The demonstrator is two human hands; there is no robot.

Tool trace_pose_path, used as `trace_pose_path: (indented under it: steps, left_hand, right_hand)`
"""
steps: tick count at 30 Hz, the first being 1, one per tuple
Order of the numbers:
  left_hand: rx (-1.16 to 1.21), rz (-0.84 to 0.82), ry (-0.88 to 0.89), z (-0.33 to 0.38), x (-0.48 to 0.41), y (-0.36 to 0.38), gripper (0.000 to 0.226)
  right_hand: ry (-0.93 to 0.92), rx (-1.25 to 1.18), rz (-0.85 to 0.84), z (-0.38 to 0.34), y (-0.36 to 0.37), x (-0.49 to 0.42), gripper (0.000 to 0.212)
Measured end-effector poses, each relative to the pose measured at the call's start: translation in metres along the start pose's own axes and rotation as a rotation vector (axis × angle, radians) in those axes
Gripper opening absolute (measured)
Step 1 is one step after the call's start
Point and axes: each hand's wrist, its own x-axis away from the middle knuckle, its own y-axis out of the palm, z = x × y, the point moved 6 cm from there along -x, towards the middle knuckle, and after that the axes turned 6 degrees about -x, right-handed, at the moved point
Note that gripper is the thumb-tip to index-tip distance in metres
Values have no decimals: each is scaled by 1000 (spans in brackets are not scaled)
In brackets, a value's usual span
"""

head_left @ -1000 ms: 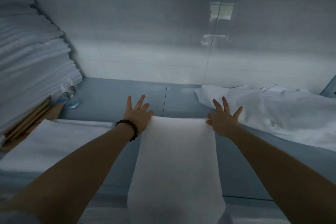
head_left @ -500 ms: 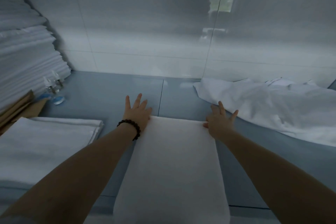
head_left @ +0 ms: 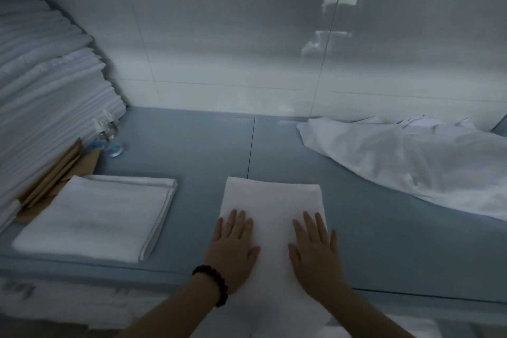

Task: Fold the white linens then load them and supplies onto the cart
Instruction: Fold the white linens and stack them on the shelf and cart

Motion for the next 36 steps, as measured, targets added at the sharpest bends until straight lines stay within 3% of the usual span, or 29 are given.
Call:
trace_pose_path:
  steps: [4,9,18,24,28,31,36]
  left_hand:
    - [21,8,30,-3,6,12,65]
    - [35,59,1,-16,-6,18,67]
    - [25,90,-39,-55,-81,18,70]
    - [-34,-57,-54,-70,-112,4,71]
    - [38,0,-112,-47,-84,-25,62]
    - [116,80,-34,-12,-25,-24,60]
    - [68,-38,-25,5,26,9,63]
  right_hand:
    - [78,107,-130,9,24,16,62]
    - [18,103,-28,-5,15,-3,63]
    - [2,144,-57,-2,30,-92,63]
    - [3,135,-142,-4,30,-131,62]
    - [17,82,-90,-10,11,-106,61]
    - [-43,48,-16,-15,4,-49,58]
    - [-33,79,-202,-18,24,1,56]
